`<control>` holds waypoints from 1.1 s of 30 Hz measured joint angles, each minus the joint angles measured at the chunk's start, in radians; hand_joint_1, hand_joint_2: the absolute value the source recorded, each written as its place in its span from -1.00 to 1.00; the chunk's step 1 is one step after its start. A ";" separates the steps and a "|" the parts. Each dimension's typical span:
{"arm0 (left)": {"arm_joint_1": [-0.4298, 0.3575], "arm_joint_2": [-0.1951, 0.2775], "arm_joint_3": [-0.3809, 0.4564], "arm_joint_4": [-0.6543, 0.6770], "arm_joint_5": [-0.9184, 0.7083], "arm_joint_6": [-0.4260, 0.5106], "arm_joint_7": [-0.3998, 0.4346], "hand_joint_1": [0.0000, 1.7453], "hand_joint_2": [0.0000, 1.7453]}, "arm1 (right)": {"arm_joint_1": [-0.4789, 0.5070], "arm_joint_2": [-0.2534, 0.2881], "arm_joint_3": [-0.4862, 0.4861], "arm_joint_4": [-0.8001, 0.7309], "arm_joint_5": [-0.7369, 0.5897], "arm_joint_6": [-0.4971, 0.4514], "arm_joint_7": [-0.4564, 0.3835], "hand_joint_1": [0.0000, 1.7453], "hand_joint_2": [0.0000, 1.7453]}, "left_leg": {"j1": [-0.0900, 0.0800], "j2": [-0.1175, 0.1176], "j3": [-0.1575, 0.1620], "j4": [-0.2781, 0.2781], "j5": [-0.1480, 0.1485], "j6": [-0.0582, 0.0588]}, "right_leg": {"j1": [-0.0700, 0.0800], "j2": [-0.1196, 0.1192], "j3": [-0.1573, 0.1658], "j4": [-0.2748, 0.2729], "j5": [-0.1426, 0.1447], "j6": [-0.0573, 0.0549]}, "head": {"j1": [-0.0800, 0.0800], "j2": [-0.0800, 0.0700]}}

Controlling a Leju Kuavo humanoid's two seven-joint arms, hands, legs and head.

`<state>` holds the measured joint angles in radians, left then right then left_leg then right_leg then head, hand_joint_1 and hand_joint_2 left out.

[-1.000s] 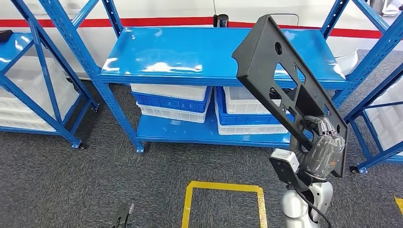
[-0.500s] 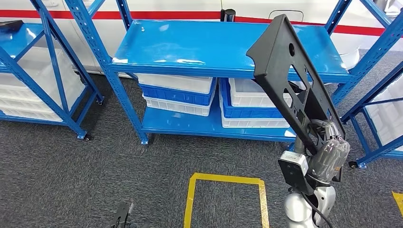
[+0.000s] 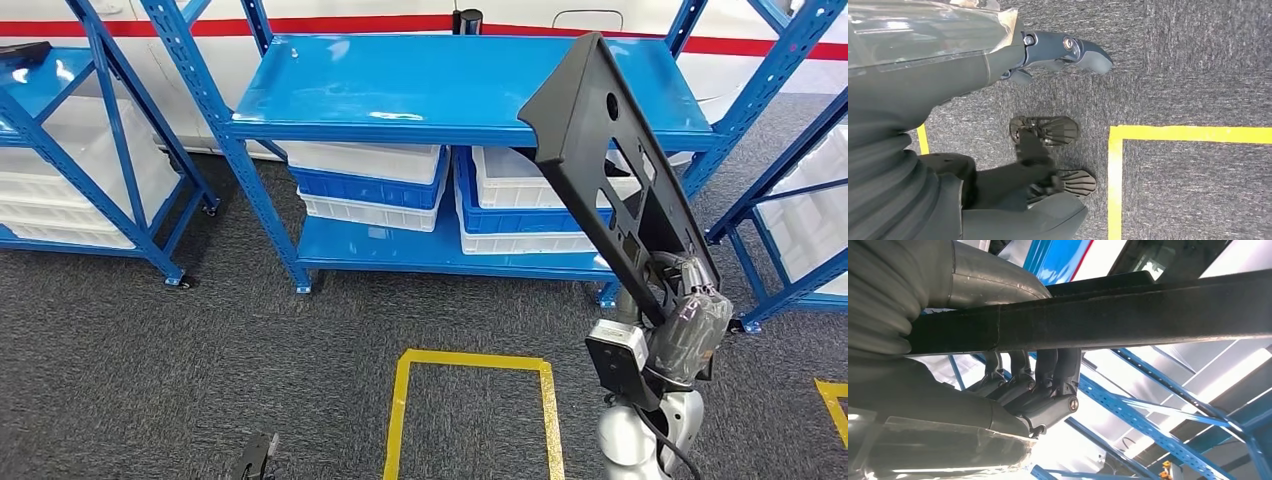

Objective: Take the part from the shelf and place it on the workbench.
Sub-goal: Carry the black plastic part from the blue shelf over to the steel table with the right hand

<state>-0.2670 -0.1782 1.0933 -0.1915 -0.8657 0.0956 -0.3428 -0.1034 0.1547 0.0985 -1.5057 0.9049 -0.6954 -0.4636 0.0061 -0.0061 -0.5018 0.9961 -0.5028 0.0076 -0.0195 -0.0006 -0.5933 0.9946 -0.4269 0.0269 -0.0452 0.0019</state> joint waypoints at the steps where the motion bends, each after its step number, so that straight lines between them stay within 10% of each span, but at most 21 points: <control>1: 0.000 0.000 0.001 0.000 0.000 0.000 0.000 -1.00 1.00 | 0.001 0.000 0.000 0.000 0.000 0.000 -0.001 1.00 1.00 | -0.004 -0.001 0.004 -0.011 -0.002 0.005 | 0.000 0.000 -0.002 -0.001 0.005 0.007 | 0.000 0.000; 5: 0.001 0.000 0.002 0.000 0.000 -0.002 -0.001 -1.00 1.00 | 0.010 -0.001 -0.002 0.000 0.002 0.000 0.000 1.00 1.00 | -0.003 0.006 -0.014 -0.024 0.029 0.037 | -0.001 0.000 -0.026 0.037 -0.022 0.024 | 0.002 0.000; 8: 0.001 0.000 0.003 0.000 0.000 -0.004 0.000 -1.00 1.00 | 0.016 -0.002 -0.002 0.000 0.002 0.000 0.007 1.00 1.00 | -0.003 0.011 -0.044 -0.026 0.054 0.051 | 0.000 0.000 -0.098 0.231 -0.133 0.015 | 0.010 0.000; 10: 0.002 0.000 0.003 0.000 0.000 -0.005 0.000 -1.00 1.00 | 0.023 -0.004 -0.002 0.001 0.002 0.000 0.013 1.00 1.00 | -0.004 0.012 -0.065 -0.024 0.068 0.050 | -0.001 0.000 -0.106 0.300 -0.155 0.024 | 0.011 0.000; 15: 0.002 -0.001 0.003 0.000 0.000 -0.009 0.001 -1.00 1.00 | 0.030 -0.005 -0.002 0.001 0.007 0.000 0.020 1.00 1.00 | -0.007 0.012 -0.099 -0.005 0.087 0.032 | -0.002 0.001 0.090 0.012 -0.086 0.042 | 0.014 0.000; 19: 0.003 0.000 0.003 0.000 0.000 -0.009 0.002 -1.00 1.00 | 0.037 -0.003 -0.006 0.000 0.008 0.000 0.025 1.00 1.00 | -0.006 0.009 -0.118 0.009 0.091 0.009 | -0.007 0.004 0.080 -0.003 -0.074 0.016 | 0.009 0.000; 24: 0.005 0.000 0.003 0.000 0.000 -0.010 0.002 -1.00 1.00 | 0.039 0.001 -0.008 0.000 0.011 0.000 0.027 1.00 1.00 | 0.003 0.005 -0.205 0.260 -0.078 -0.016 | -0.003 -0.001 0.043 -0.002 -0.041 -0.019 | -0.003 0.000; 26: 0.005 0.000 0.003 0.000 -0.001 -0.010 0.002 -1.00 1.00 | 0.042 0.001 -0.009 0.000 0.011 0.000 0.027 1.00 1.00 | 0.004 0.005 -0.182 0.264 -0.066 -0.015 | 0.000 0.000 0.031 0.001 -0.034 -0.017 | -0.003 0.000; 30: 0.002 0.003 0.003 -0.001 -0.001 -0.010 0.002 -1.00 1.00 | 0.042 0.002 -0.012 -0.001 0.011 0.000 0.028 1.00 1.00 | -0.002 0.000 -0.025 0.021 0.010 0.010 | 0.003 0.000 0.019 0.005 -0.022 -0.005 | -0.002 0.000; 33: 0.002 0.004 0.003 -0.002 -0.001 -0.011 0.002 -1.00 1.00 | 0.043 0.004 -0.012 -0.002 0.011 0.000 0.029 1.00 1.00 | -0.012 -0.001 -0.014 -0.013 0.019 0.025 | 0.000 0.000 0.013 0.002 -0.009 0.016 | -0.002 0.000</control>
<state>-0.2654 -0.1740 1.0961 -0.1932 -0.8663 0.0851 -0.3403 -0.0607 0.1582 0.0861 -1.5078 0.9160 -0.6955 -0.4347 -0.0057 -0.0068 -0.5156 0.9827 -0.4837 0.0325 -0.0199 -0.0005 -0.5799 0.9967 -0.4359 0.0427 -0.0467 0.0019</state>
